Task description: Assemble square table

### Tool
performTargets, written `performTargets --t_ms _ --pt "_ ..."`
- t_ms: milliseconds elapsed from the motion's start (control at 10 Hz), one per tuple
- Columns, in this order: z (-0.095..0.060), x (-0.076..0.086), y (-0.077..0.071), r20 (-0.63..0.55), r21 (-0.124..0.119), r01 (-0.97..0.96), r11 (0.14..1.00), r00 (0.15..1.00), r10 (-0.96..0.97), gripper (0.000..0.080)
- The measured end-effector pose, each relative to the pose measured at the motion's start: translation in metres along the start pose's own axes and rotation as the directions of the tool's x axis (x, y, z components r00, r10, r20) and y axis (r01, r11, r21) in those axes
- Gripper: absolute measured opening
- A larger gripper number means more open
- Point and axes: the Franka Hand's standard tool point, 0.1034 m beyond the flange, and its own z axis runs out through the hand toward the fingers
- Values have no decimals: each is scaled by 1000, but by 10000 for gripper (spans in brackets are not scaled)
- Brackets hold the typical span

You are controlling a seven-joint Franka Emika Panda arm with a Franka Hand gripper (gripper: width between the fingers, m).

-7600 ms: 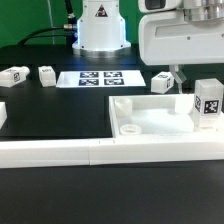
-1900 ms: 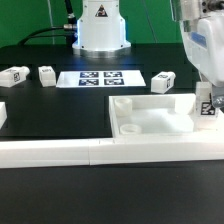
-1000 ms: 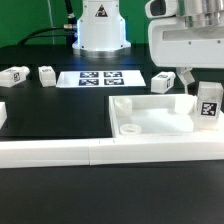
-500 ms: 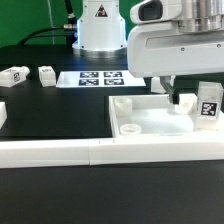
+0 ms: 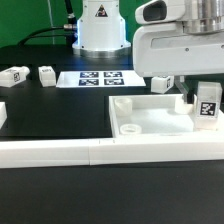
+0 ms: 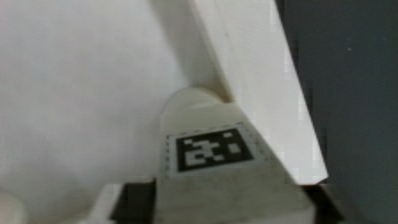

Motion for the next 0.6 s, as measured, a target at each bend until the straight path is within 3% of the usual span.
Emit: performTargets --t_ms 400,600 --pt "0 -1 0 0 -1 -323 947 947 323 288" --pt "1 -4 -4 -2 7 -627 779 779 627 288"
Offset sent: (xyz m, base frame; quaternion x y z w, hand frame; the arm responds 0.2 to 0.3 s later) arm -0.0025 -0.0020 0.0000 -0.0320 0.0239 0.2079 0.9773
